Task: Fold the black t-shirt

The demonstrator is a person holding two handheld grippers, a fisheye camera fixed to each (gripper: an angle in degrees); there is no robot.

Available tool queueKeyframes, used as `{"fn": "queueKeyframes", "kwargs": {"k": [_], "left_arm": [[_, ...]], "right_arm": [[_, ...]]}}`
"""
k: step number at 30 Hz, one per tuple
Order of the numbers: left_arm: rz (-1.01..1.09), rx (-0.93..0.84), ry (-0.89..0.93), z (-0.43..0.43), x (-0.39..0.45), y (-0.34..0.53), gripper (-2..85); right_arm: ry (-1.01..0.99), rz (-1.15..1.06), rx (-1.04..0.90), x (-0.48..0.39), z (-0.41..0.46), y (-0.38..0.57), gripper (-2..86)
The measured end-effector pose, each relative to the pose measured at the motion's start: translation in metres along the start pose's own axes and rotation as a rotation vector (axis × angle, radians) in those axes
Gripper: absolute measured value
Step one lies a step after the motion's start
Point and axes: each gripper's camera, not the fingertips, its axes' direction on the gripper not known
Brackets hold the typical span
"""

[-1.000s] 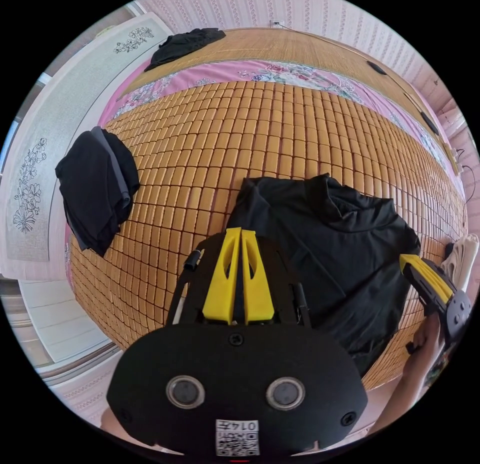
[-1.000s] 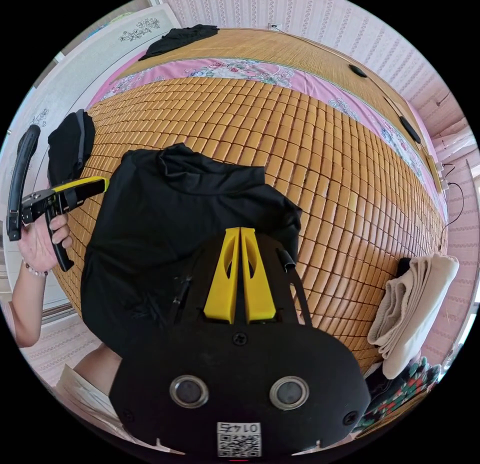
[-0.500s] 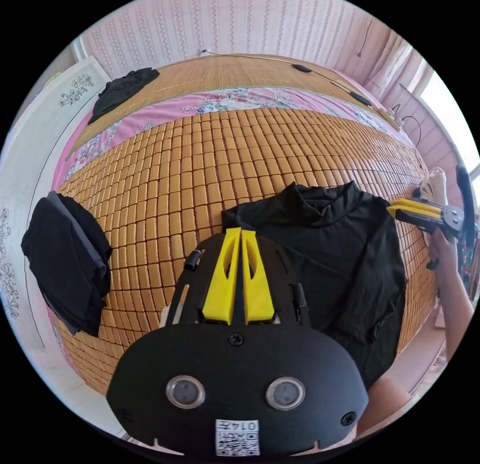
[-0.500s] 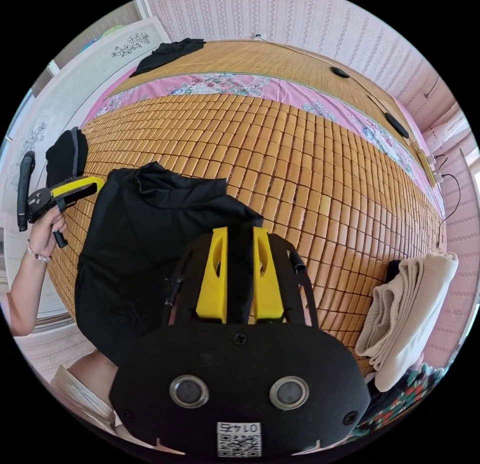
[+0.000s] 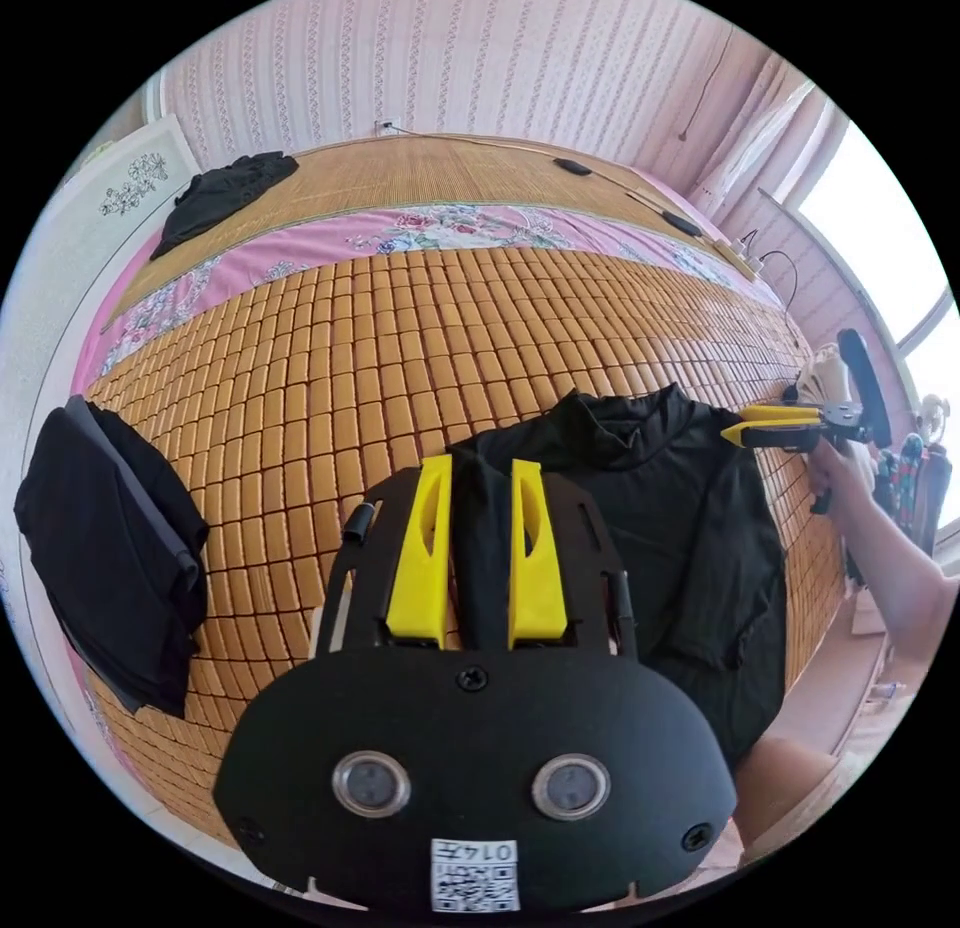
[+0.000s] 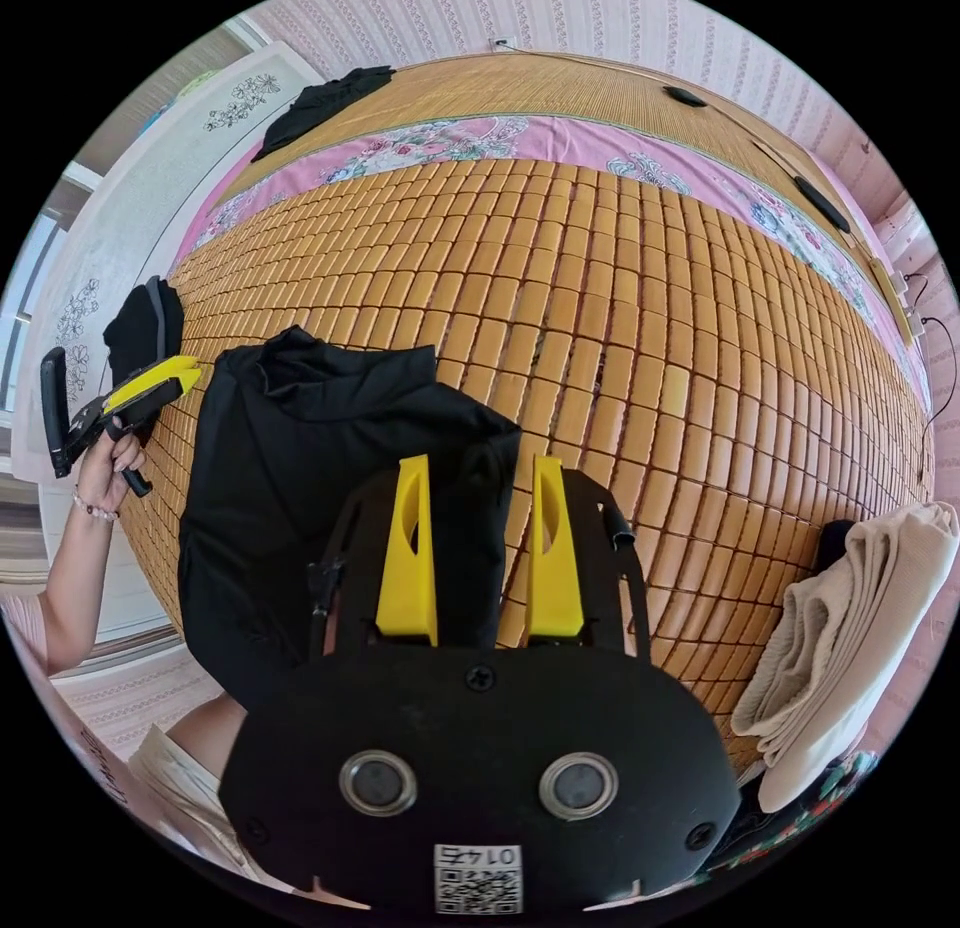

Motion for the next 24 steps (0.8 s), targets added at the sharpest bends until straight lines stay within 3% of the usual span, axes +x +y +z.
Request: {"fn": "queueKeyframes", "kwargs": {"k": [3,9,13,17,24], "left_arm": [[-0.053,0.02,0.168,-0.012,-0.032,0.004,10.2],[-0.128,-0.005,0.231,-0.012,-0.081,0.001,12.4],[-0.092,-0.151,0.29,0.019,-0.083,-0.013,12.3],[-0.034,-0.186,0.227,0.017,-0.083,-0.016,1.1],[-0.057,-0.093,0.245,-0.025,-0.1,-0.037,-0.9]], "right_arm": [[-0.005,0.002,0.013,0.002,-0.012,-0.001,12.5],[-0.02,-0.002,0.017,0.001,-0.042,0.0,6.7],[-0.039,0.027,0.038,0.01,-0.068,0.005,1.4],[-0.061,0.039,0.097,0.028,-0.115,0.009,-0.2],[-0.097,0.06,0.143,0.073,-0.19,-0.012,-0.5]]}}
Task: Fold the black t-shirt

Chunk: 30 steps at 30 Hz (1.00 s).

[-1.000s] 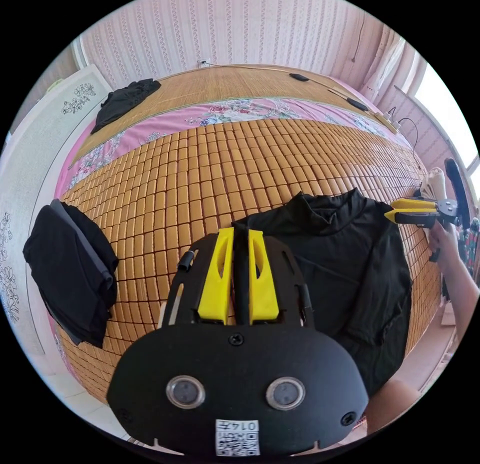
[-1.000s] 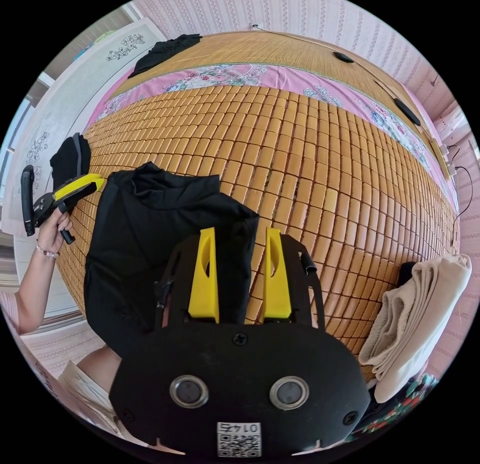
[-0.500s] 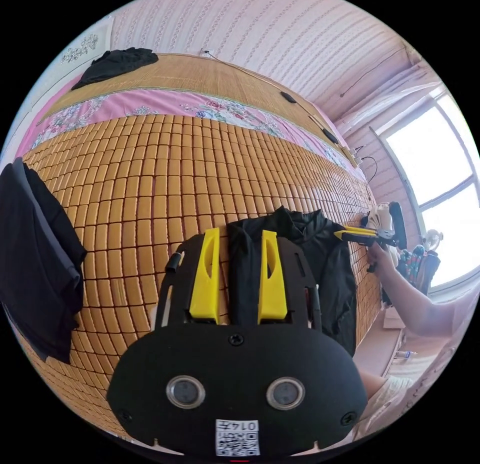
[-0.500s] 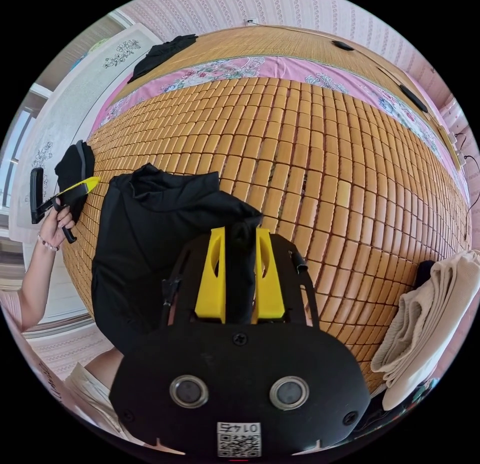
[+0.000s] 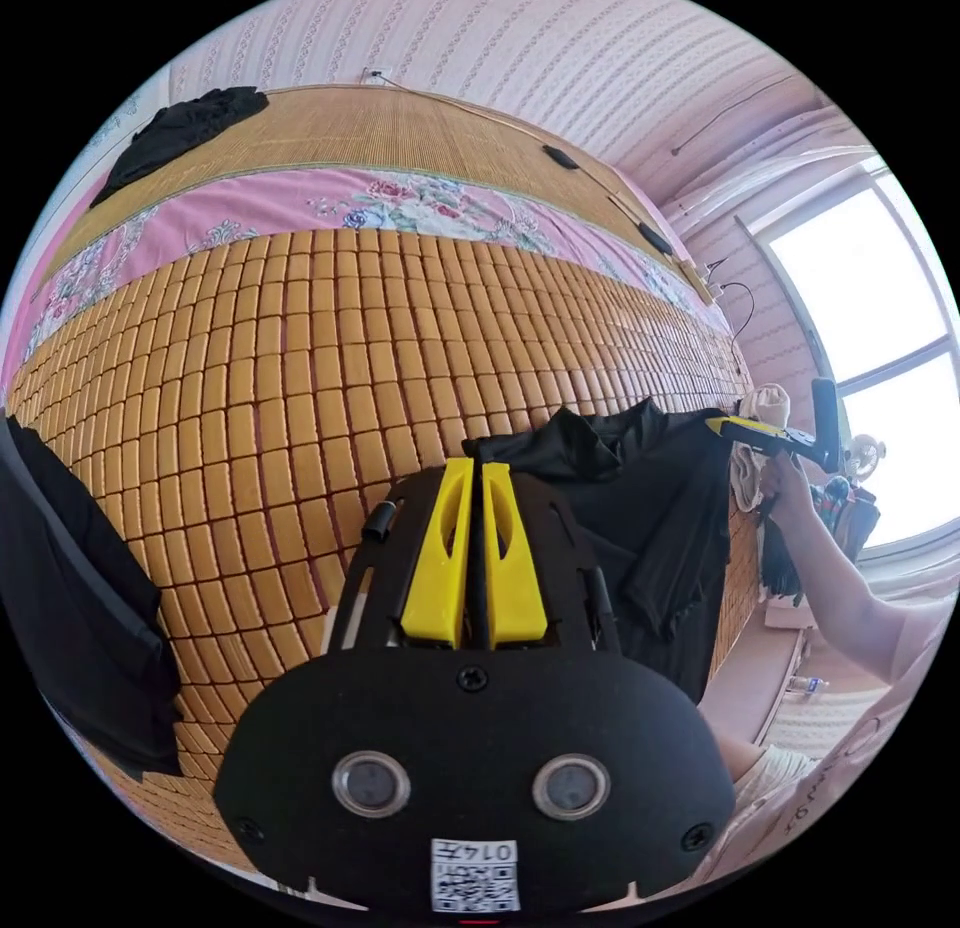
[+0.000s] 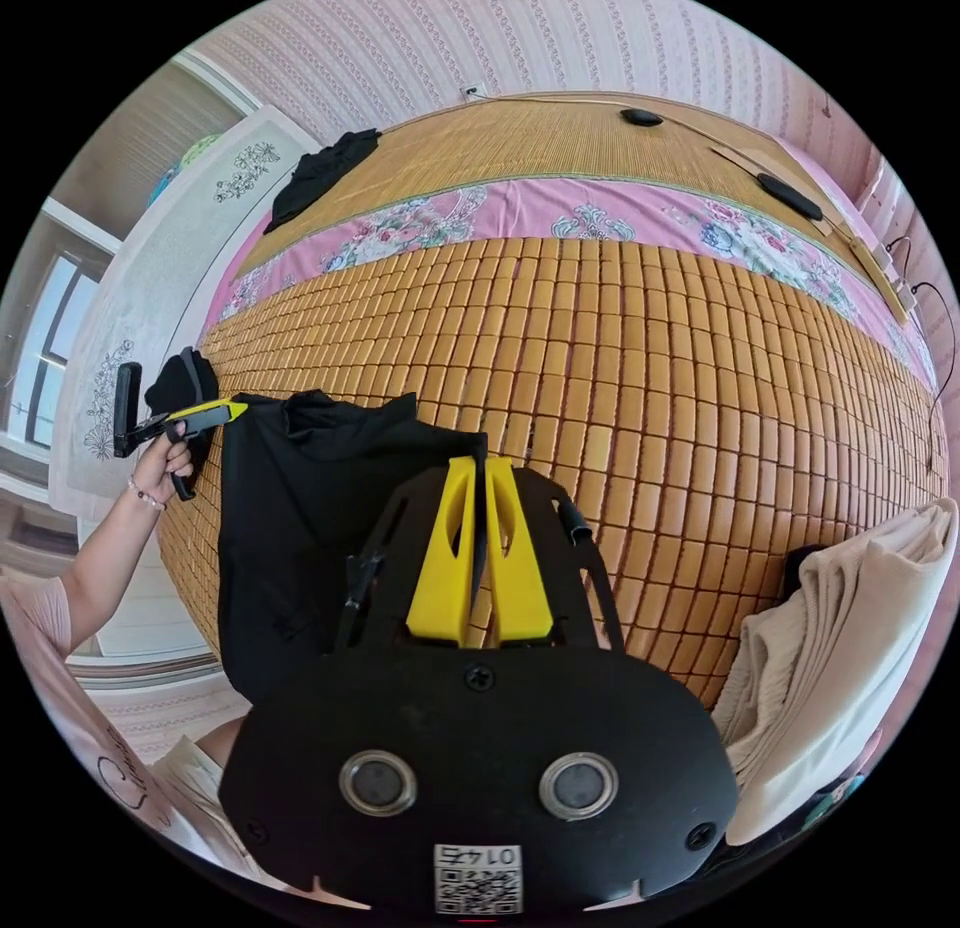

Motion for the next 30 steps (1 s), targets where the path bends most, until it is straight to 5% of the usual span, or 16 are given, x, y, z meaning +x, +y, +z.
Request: {"fn": "queueKeyframes", "kwargs": {"k": [10,18,30], "left_arm": [[0.05,0.079,-0.017,-0.045,0.025,-0.016,-1.0],[0.216,0.132,0.027,-0.143,0.068,0.104,-1.0],[0.195,0.204,0.081,-0.224,0.089,0.211,-0.9]], "right_arm": [[-0.014,-0.018,-0.01,0.005,-0.071,-0.015,0.1],[-0.165,-0.084,0.036,-0.034,-0.194,0.158,0.5],[-0.284,-0.138,0.218,-0.066,-0.307,0.258,0.6]]}}
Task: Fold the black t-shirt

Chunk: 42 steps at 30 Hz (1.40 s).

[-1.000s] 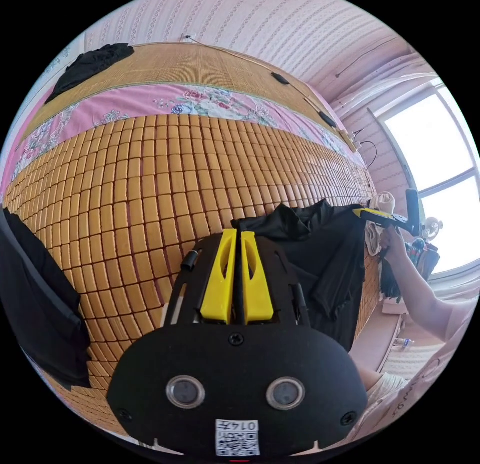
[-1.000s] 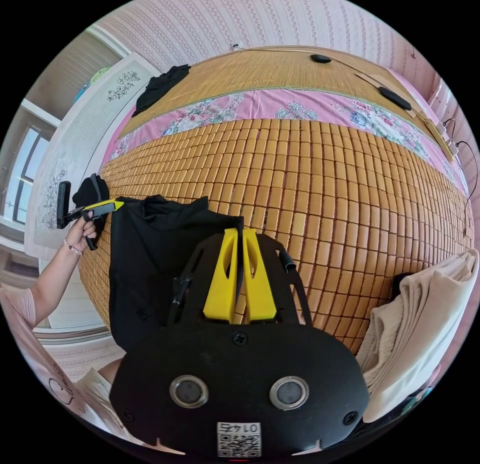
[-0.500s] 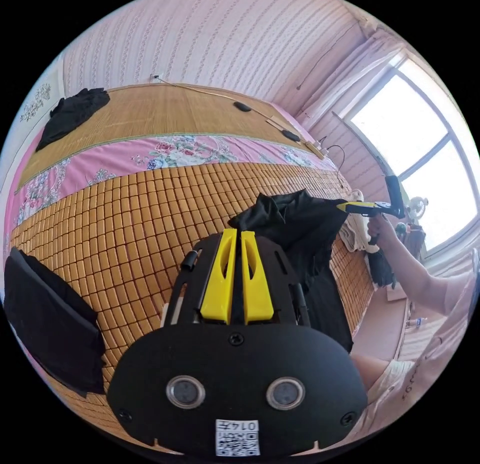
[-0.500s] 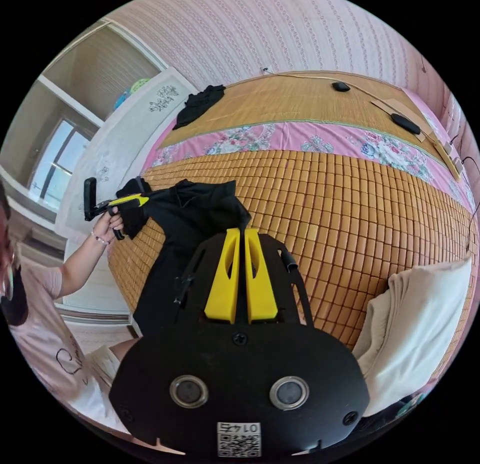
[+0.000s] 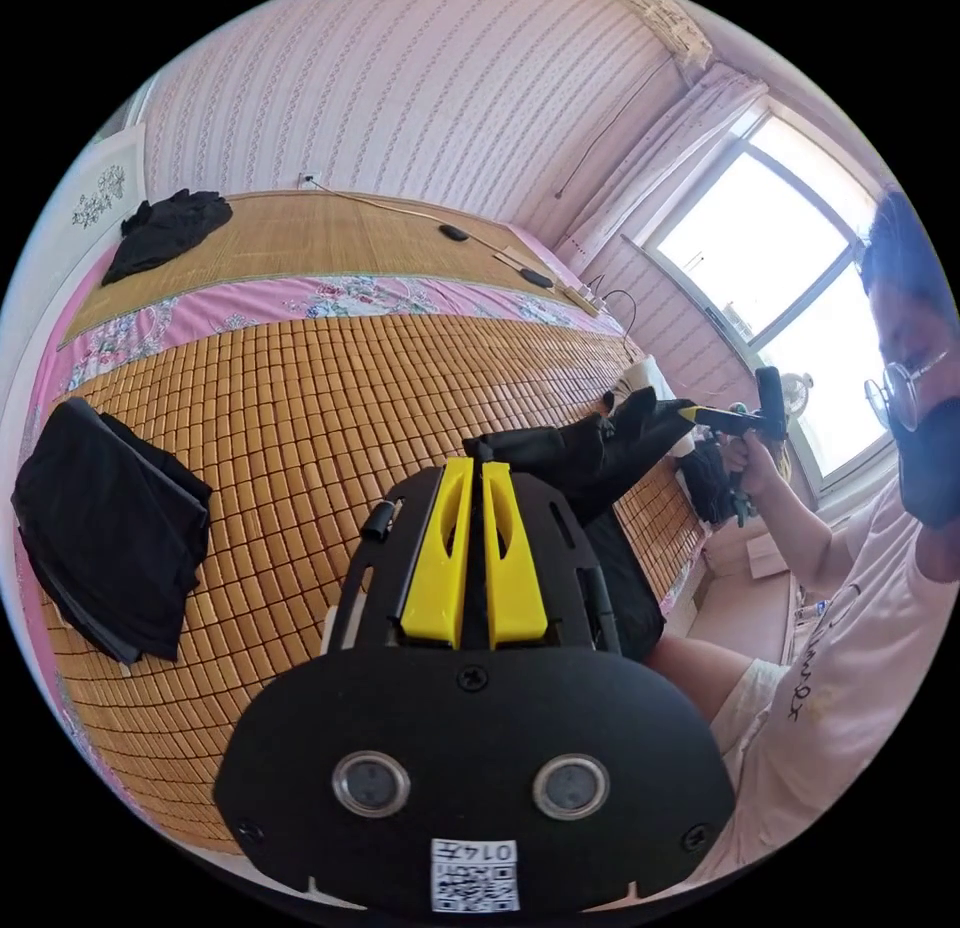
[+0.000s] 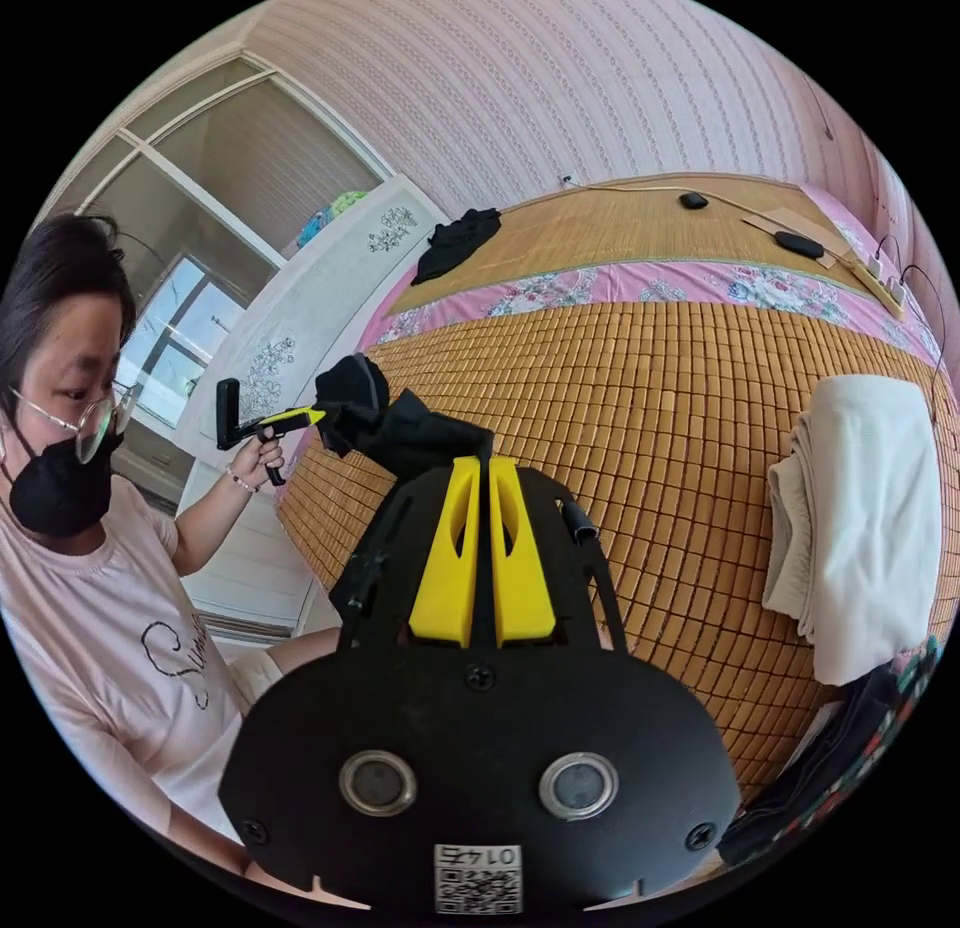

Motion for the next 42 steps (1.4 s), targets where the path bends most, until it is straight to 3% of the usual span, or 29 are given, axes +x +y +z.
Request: {"fn": "queueKeyframes", "kwargs": {"k": [5,10,13,19,22,27,31,35,42], "left_arm": [[0.085,-0.058,-0.048,-0.033,0.039,0.05,-0.9],[-0.054,-0.157,-0.02,0.004,0.043,0.147,-0.9],[-0.135,-0.171,0.017,0.03,0.045,0.195,-0.9],[-0.039,-0.048,-0.069,-0.011,0.084,0.218,-0.7],[0.003,-0.047,-0.083,-0.031,0.11,0.242,-0.3],[-0.105,-0.197,-0.13,0.01,0.13,0.305,3.2],[-0.076,-0.239,-0.278,0.006,0.165,0.324,4.0],[-0.013,-0.2,-0.196,0.01,0.219,0.316,4.8],[0.063,-0.377,-0.189,0.119,0.279,0.284,8.1]], "right_arm": [[-0.046,0.042,-0.081,-0.015,0.014,0.081,0.6],[-0.094,0.218,-0.222,0.008,0.106,0.196,0.6],[-0.107,0.219,-0.211,-0.001,0.13,0.231,0.6],[-0.029,0.029,-0.023,-0.057,0.085,0.252,0.8],[-0.003,-0.014,-0.083,-0.08,0.106,0.291,1.2],[0.282,0.065,-0.318,-0.085,0.182,0.369,2.9],[0.294,0.017,-0.246,-0.122,0.182,0.382,4.3],[0.256,-0.077,-0.251,-0.167,0.234,0.358,7.1],[0.324,-0.094,-0.407,-0.185,0.376,0.329,10.2]]}}
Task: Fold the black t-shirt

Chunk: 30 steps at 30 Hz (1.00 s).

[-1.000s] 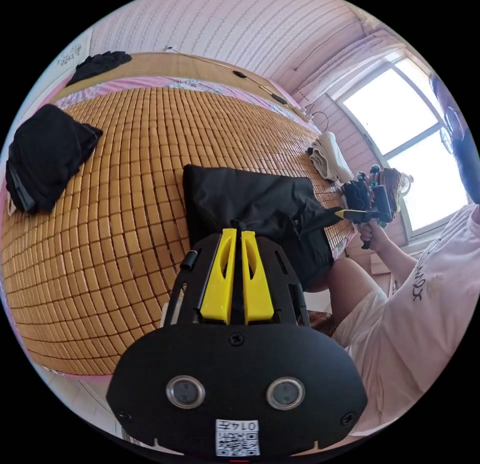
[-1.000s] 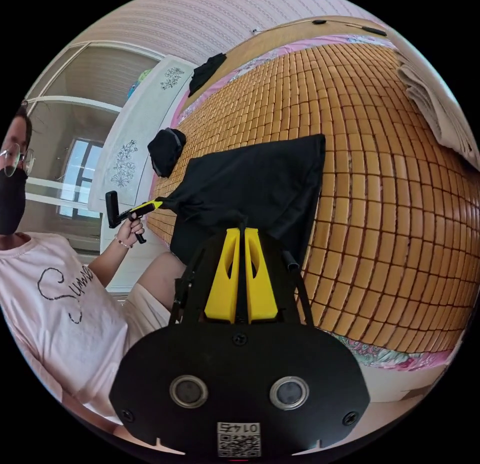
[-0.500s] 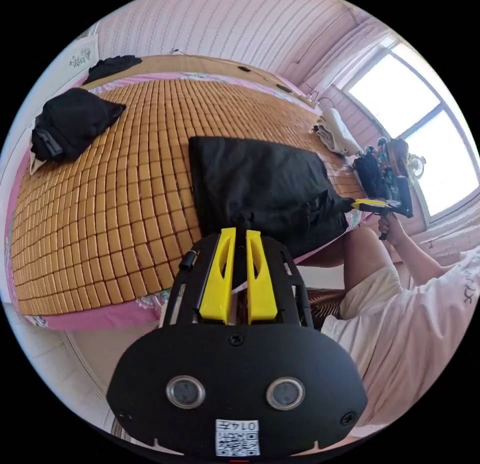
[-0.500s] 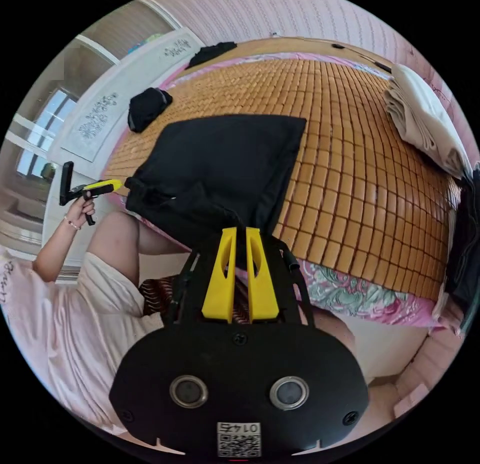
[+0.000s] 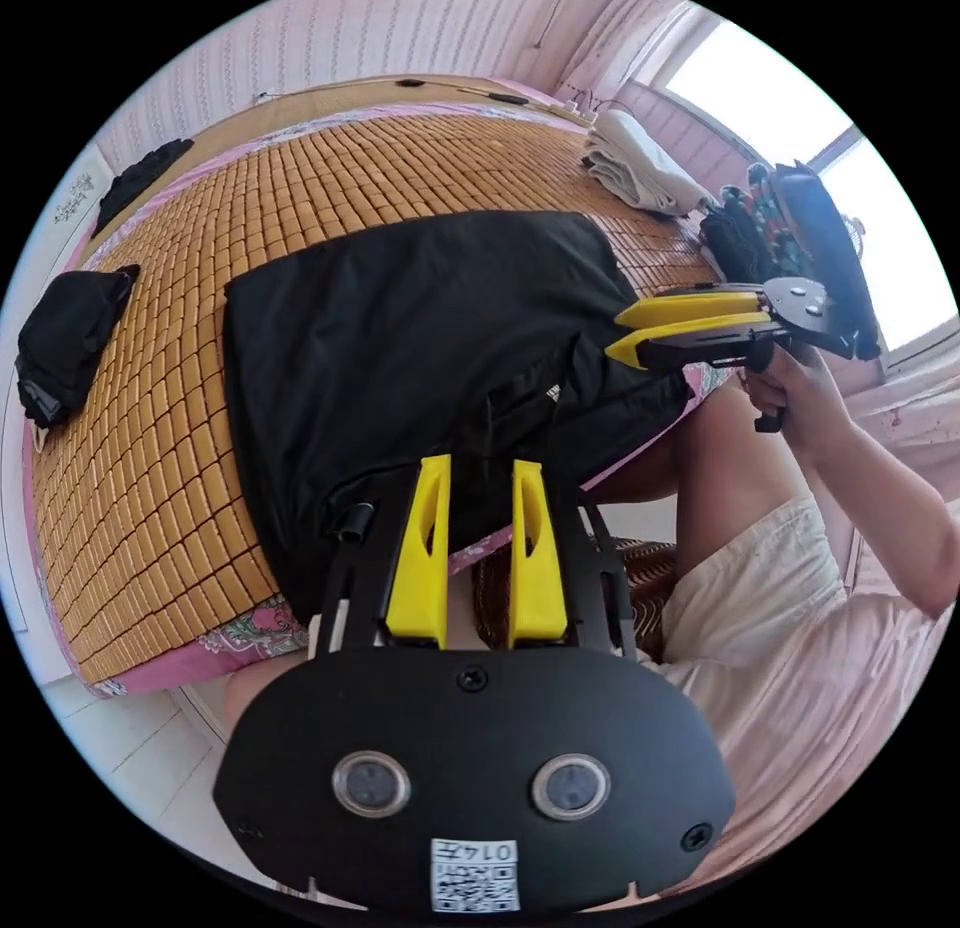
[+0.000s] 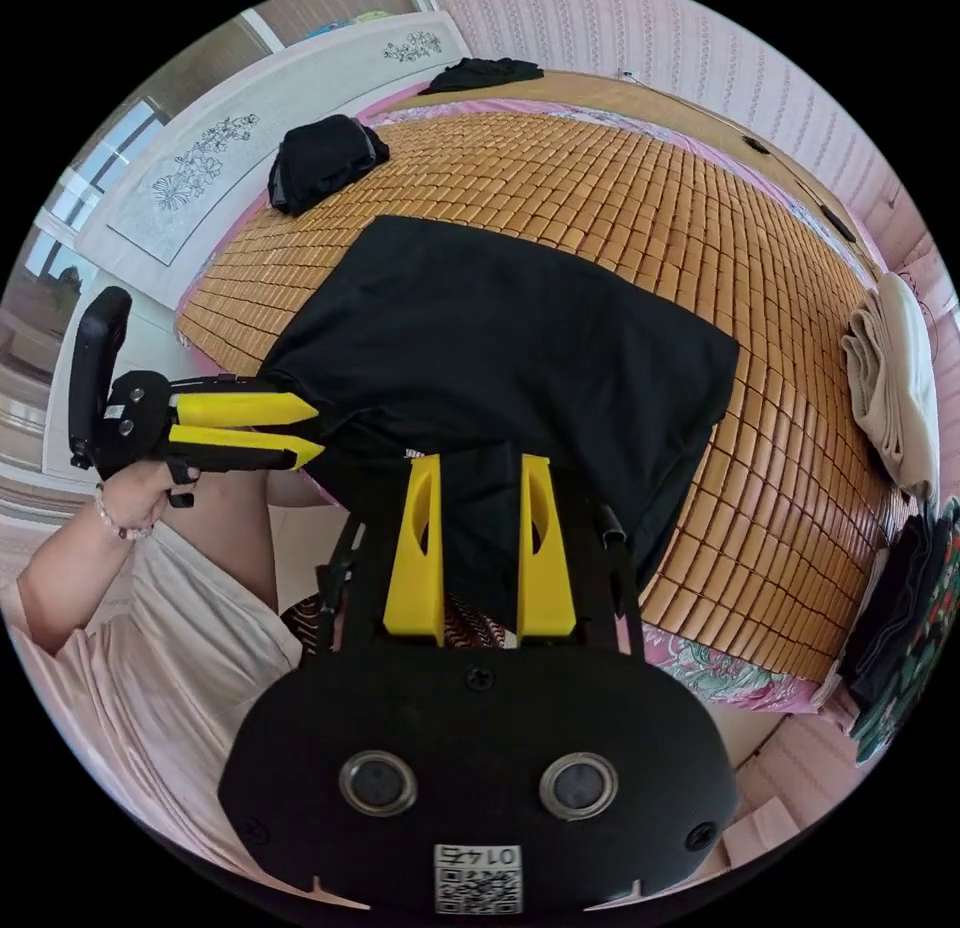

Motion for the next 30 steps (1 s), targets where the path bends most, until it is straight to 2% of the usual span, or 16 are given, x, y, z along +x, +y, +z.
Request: {"fn": "queueKeyframes", "kwargs": {"k": [3,5,8,13,15,19,23,25,30], "left_arm": [[0.021,-0.113,-0.078,0.027,0.014,-0.012,2.7],[0.052,-0.105,-0.097,0.027,0.021,-0.011,0.6],[0.08,-0.068,-0.087,0.014,0.03,0.003,-0.3],[0.098,-0.048,-0.046,0.004,0.043,0.036,-0.7],[0.093,-0.068,-0.034,0.01,0.046,0.044,-0.8],[0.073,-0.107,-0.025,0.02,0.051,0.047,-0.8],[0.072,-0.044,-0.007,0.009,0.067,0.047,-0.9],[0.094,-0.033,0.003,0.013,0.079,0.038,-0.9],[0.234,-0.015,-0.04,0.043,0.138,-0.001,-0.6]], "right_arm": [[-0.04,-0.012,-0.047,-0.007,0.031,-0.001,3.5],[-0.051,-0.055,0.005,-0.015,0.029,0.011,1.3],[-0.138,-0.181,0.016,-0.029,0.027,0.04,0.2],[-0.114,-0.274,-0.072,-0.046,0.054,0.076,0.3],[-0.076,-0.226,-0.013,-0.044,0.058,0.061,2.7],[-0.12,-0.16,0.056,-0.044,0.075,0.03,3.6],[-0.056,-0.217,-0.088,-0.071,0.138,0.014,0.5],[-0.003,-0.273,-0.068,-0.086,0.143,0.001,0.0],[0.164,-0.332,-0.083,-0.105,0.16,-0.115,-0.3]]}}
